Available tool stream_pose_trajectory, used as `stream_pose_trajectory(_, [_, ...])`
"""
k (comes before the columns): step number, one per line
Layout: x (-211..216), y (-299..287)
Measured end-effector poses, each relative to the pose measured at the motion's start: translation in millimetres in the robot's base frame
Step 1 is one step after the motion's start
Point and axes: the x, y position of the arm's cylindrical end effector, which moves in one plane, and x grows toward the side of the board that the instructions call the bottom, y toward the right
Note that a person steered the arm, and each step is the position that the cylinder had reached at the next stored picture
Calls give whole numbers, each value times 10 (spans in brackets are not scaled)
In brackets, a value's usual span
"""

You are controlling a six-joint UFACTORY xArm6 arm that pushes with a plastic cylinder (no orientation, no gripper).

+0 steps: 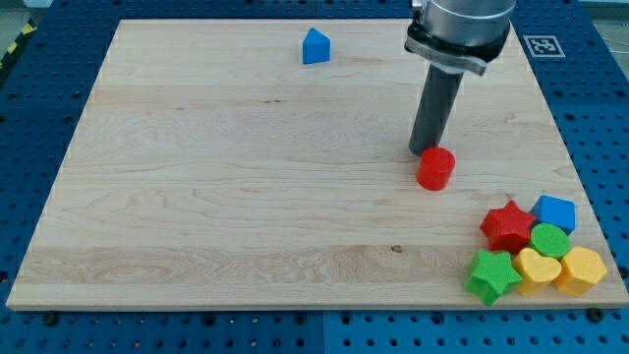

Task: Push the red circle into the green star

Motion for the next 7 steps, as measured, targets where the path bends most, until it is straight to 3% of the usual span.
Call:
stream_pose_trajectory(3, [638,50])
stream_pose_trajectory(7, [962,37])
